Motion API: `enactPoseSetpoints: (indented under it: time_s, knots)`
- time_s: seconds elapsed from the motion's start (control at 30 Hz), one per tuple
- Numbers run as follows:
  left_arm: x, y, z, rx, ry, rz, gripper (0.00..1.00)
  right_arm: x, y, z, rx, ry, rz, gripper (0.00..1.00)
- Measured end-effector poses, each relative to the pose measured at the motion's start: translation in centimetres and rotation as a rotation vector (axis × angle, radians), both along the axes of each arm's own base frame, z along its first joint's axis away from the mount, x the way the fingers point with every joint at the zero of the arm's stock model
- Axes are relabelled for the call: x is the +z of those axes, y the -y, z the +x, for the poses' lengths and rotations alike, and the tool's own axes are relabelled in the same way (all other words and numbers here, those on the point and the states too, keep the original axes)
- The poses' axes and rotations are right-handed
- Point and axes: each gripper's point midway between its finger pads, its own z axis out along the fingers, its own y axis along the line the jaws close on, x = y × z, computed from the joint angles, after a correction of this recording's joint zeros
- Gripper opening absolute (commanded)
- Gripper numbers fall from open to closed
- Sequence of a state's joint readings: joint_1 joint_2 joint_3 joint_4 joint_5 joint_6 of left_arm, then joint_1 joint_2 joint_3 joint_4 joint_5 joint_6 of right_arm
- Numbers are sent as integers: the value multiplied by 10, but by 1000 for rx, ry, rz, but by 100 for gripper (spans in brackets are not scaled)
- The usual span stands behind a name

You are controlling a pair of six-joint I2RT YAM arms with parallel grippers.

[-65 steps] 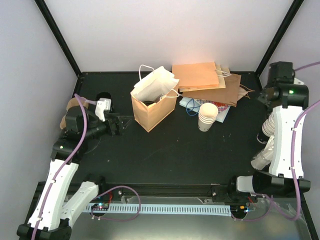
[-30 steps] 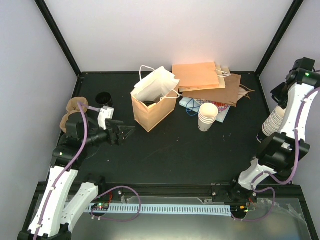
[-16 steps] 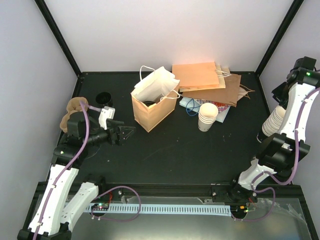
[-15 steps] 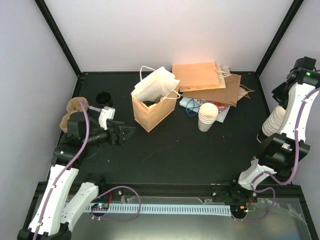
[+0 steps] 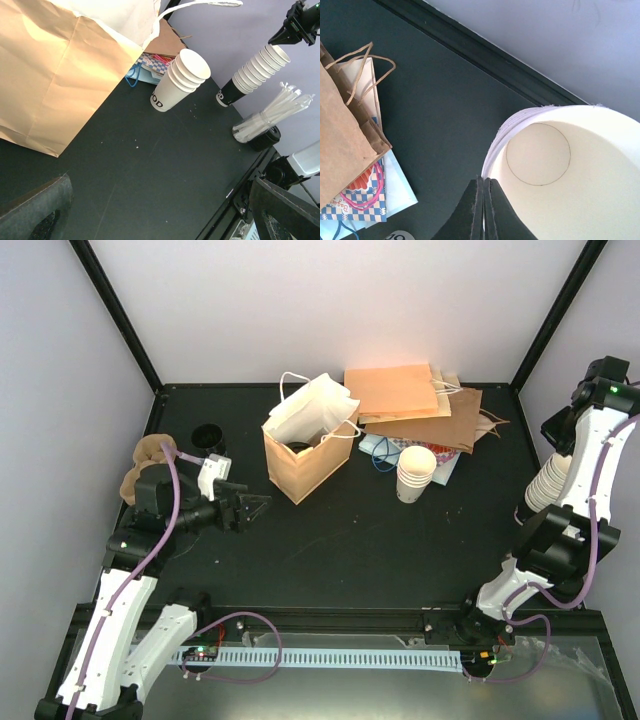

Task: Pack the takeout coffee

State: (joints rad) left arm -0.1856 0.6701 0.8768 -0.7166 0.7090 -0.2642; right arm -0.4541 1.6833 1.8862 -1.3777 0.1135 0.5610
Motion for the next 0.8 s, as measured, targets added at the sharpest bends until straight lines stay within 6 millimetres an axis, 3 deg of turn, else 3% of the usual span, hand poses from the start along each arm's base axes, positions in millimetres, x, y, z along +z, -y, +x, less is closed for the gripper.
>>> enactPoseSetpoints:
  time_s: [0.23, 0.53, 0.8]
  knots:
    - [-2, 0, 1, 1, -7, 3, 99, 6, -1, -3, -8, 1, -1, 1]
    - [-4, 0, 3, 1, -18, 5, 99, 52, -6, 0, -6, 82, -63, 1]
    - [-3, 0, 3, 1, -16, 5, 99, 77, -11, -2, 5, 125, -96, 1]
